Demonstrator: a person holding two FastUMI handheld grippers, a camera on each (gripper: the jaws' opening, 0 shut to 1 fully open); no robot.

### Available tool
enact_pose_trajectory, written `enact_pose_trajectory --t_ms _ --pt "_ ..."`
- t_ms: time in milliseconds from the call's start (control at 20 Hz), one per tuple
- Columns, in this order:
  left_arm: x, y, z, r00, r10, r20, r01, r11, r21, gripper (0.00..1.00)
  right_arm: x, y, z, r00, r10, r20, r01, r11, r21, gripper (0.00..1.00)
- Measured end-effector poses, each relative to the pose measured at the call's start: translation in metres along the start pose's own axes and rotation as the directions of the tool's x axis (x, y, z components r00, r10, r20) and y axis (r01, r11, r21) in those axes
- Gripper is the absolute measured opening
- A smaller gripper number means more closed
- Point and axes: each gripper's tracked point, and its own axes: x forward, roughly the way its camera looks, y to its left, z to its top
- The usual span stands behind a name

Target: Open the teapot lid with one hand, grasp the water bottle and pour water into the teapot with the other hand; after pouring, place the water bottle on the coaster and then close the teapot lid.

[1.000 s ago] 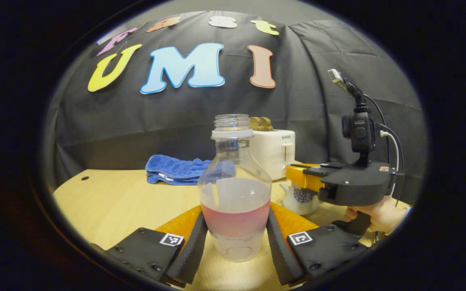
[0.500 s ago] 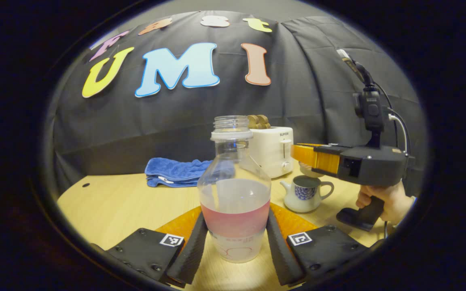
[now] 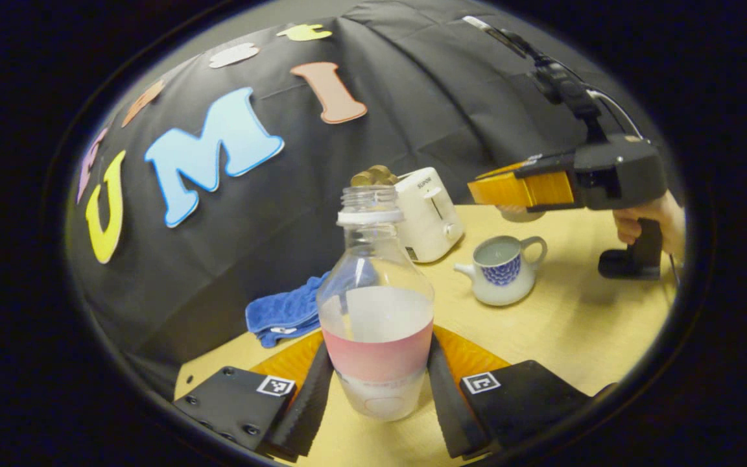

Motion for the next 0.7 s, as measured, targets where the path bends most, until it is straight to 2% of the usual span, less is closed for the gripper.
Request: enact_pose_trajectory --t_ms 150,300,450,600,700 --pt "0.013 -0.002 0.007 0.999 -0.036 -0.006 0.037 0.988 0.147 0.84 -0.012 -0.019 -0.006 1.000 -0.012 -0.022 0.012 1.000 0.012 0.11" --pt "0.023 0.000 0.008 0.999 -0.048 -0.024 0.053 0.956 0.287 0.84 -0.017 -0.040 -0.018 0.998 -0.029 -0.049 0.031 0.999 0.031 0.11" --pt "0.032 -0.002 0.005 0.997 -0.043 -0.072 0.070 0.899 0.432 0.84 -0.017 -0.058 -0.023 0.997 -0.039 -0.071 0.046 0.995 0.086 0.10" --pt "0.041 -0.009 0.002 0.989 -0.052 -0.136 0.116 0.844 0.524 0.84 -0.019 -0.073 -0.029 0.994 -0.057 -0.088 0.066 0.992 0.106 0.10" --pt "0.048 -0.014 0.000 0.983 -0.050 -0.177 0.147 0.793 0.591 0.84 -0.020 -0.081 -0.031 0.993 -0.071 -0.099 0.081 0.991 0.103 0.10"
